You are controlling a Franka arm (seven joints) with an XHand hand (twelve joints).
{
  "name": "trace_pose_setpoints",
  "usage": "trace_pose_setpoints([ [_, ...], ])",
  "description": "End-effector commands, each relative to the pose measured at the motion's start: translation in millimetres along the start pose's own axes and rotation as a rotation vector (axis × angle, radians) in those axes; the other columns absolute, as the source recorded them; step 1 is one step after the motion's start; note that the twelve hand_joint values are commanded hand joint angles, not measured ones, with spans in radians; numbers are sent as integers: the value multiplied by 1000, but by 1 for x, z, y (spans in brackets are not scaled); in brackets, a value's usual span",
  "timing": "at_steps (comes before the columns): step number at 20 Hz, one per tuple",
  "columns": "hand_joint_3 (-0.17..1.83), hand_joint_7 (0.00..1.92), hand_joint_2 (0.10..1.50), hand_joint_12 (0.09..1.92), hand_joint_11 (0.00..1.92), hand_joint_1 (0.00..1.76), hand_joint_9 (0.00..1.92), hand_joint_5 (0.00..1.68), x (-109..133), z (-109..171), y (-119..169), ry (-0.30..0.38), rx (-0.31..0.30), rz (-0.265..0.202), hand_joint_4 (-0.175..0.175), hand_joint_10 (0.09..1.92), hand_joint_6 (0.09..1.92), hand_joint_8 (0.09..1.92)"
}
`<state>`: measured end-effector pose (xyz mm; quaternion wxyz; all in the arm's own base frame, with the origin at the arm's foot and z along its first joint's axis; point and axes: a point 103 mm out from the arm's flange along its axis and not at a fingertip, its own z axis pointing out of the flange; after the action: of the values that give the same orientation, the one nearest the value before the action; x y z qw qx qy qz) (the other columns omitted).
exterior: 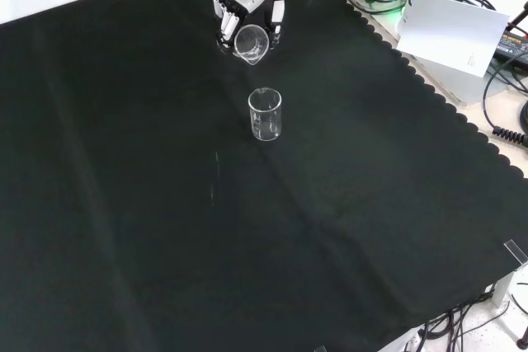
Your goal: Pour the water from the handheld beaker into the one on the table.
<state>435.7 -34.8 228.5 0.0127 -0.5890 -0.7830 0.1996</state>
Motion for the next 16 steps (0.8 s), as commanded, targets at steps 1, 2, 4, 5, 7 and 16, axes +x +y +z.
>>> trace_pose_setpoints([
  [1, -175, 1547, 1033, 813, 1382, 1323, 1597, 1253, 8, 14, 5, -16, 66, -12, -175, 800, 465, 226],
  [2, -175, 1546, 1033, 813, 1381, 1323, 1597, 1252, 8, 14, 5, -17, 66, -14, -175, 800, 465, 229],
  [4, -175, 1543, 1033, 814, 1381, 1323, 1597, 1252, 7, 14, 4, -24, 67, -19, -175, 801, 466, 234],
  [5, -175, 1532, 1035, 818, 1379, 1322, 1595, 1246, 7, 13, 4, -28, 68, -20, -175, 807, 476, 258],
  [7, -175, 1518, 1037, 823, 1377, 1322, 1592, 1239, 9, 11, 4, -40, 74, -23, -175, 813, 489, 290],
  [16, -175, 1506, 1039, 825, 1376, 1321, 1592, 1233, 28, 6, 10, -111, 113, -37, -175, 817, 498, 316],
])
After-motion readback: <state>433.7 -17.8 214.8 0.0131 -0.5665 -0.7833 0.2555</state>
